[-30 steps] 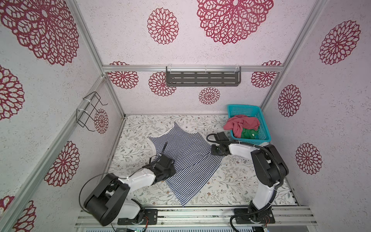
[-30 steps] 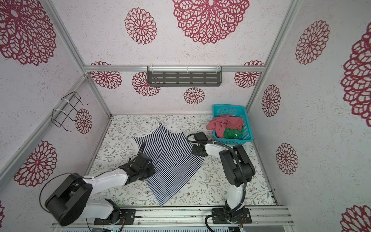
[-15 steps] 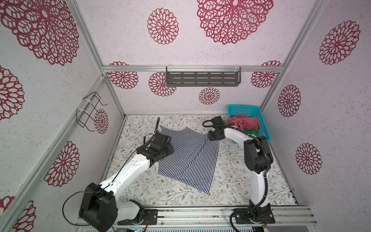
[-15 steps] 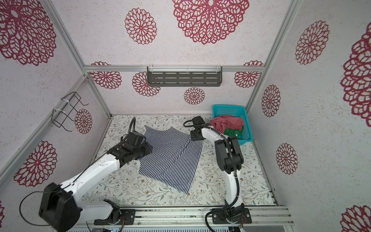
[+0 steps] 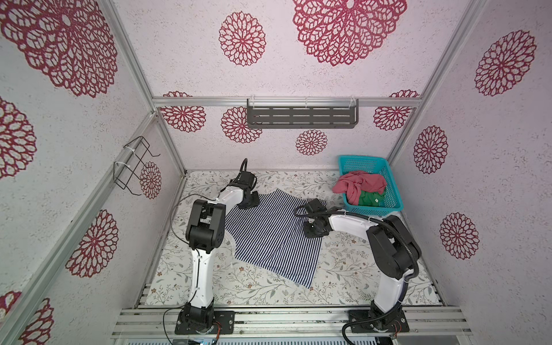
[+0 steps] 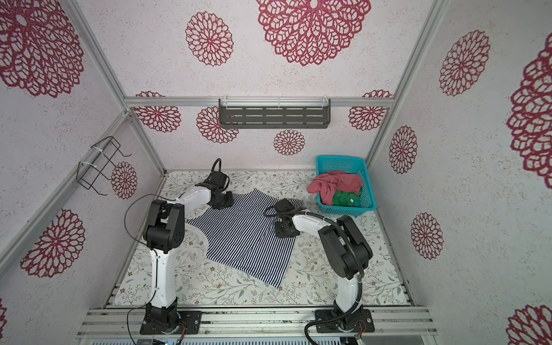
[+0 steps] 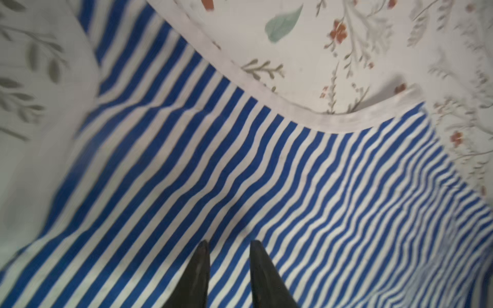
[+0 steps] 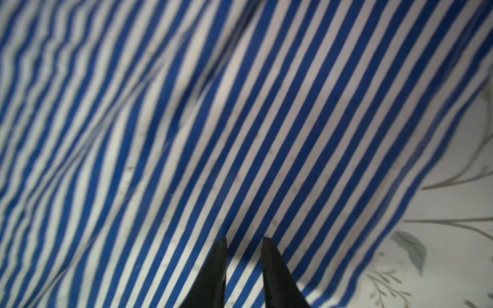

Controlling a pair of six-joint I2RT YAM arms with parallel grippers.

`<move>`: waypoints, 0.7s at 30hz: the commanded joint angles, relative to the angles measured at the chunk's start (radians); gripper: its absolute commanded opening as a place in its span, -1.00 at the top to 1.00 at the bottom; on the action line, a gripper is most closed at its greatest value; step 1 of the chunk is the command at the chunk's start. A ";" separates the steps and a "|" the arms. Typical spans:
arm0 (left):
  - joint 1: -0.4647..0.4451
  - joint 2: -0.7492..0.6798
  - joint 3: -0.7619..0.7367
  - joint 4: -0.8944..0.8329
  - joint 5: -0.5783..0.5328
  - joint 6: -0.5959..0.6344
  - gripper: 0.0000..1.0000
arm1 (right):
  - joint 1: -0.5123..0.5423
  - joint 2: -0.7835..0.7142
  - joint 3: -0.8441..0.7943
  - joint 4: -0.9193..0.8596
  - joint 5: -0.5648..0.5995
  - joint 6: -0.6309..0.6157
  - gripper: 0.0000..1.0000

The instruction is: Fold and stack the tank tops

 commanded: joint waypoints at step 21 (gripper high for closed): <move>0.224 -0.148 -0.403 0.141 -0.008 -0.186 0.55 | -0.246 0.398 0.428 -0.084 0.005 -0.194 0.55</move>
